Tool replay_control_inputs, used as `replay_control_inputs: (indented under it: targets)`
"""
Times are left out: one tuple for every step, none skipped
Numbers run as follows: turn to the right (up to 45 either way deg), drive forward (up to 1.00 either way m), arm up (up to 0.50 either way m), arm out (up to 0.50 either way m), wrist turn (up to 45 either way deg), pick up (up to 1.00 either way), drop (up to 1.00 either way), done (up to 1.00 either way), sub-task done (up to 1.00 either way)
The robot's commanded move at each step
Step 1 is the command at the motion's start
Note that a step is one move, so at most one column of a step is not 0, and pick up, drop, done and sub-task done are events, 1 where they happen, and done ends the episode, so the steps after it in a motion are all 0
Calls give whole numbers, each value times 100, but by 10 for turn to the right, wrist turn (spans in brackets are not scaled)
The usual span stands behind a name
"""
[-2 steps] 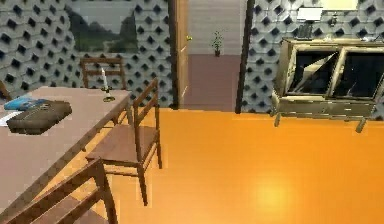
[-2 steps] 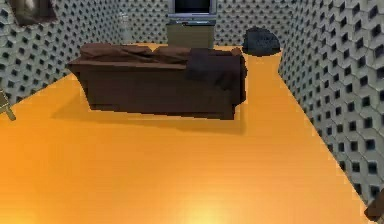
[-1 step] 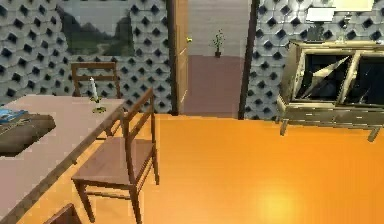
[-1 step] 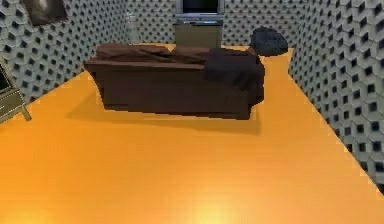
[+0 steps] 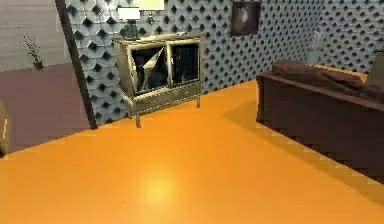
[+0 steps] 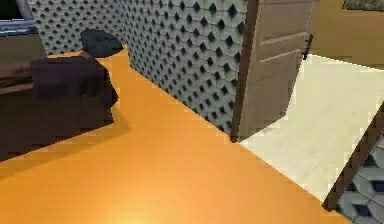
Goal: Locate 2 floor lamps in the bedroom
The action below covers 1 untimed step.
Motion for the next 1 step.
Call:
replay_control_inputs:
  targets:
    - [450,0,0,0,0,0,0,0,0]
